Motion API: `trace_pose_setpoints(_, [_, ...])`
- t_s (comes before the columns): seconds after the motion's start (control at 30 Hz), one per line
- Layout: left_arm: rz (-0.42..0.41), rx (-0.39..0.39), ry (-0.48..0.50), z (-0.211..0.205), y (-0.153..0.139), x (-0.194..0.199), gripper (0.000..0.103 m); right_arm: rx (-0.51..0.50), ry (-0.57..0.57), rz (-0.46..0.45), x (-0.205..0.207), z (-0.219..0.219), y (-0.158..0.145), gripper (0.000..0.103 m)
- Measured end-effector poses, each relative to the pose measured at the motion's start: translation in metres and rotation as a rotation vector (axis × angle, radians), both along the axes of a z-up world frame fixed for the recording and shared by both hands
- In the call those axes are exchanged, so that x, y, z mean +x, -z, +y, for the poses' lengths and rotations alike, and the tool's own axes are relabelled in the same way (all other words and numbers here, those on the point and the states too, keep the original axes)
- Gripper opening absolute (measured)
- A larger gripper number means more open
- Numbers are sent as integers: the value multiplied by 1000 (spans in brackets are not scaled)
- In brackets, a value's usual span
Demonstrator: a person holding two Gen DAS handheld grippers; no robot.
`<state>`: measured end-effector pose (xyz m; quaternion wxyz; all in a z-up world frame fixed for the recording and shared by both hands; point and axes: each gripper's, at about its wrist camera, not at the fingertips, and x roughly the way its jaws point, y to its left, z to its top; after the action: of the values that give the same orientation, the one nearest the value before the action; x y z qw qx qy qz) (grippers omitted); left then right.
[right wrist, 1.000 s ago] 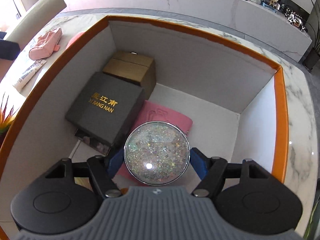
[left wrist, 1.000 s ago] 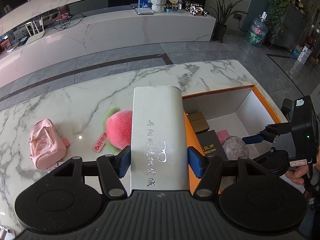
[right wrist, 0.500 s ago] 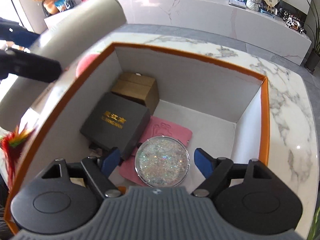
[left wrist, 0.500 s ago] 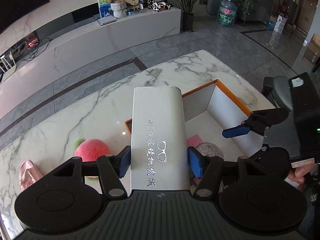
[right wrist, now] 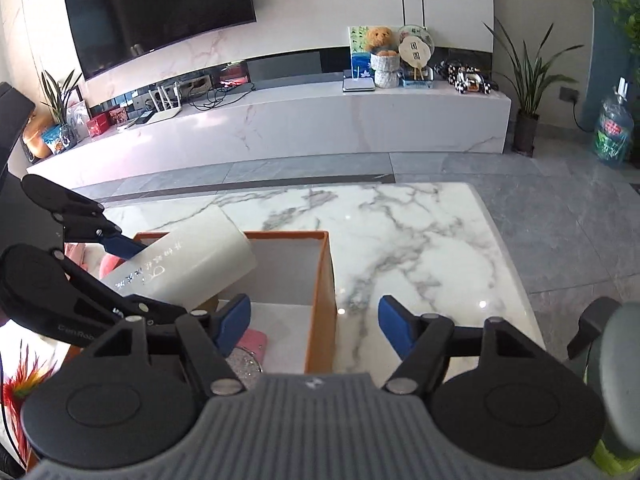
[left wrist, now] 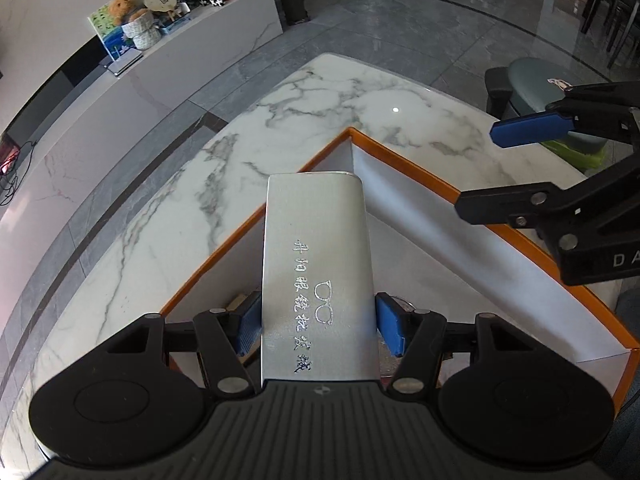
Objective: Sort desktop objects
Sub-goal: 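Lower the white glasses case into the orange box and open the left tool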
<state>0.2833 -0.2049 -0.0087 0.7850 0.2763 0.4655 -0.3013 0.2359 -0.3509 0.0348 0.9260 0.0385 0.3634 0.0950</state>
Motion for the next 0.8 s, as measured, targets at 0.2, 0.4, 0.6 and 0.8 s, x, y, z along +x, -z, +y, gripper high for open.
trace_pose_setpoints(0.2, [173, -74, -106, -6, 16, 0, 69, 25, 60, 3, 0, -9, 9, 72])
trace_pose_setpoints(0.4, [287, -208, -342, -7, 30, 8, 69, 79, 168, -2, 2, -25, 12, 72])
trace_pose_setpoints(0.6, [342, -321, -529, -4, 40, 18, 69, 84, 213, 6, 5, -32, 18, 71])
trace_pose_setpoints(0.8, [421, -404, -639, -2, 59, 27, 70, 75, 239, 0, 4, -36, 20, 71])
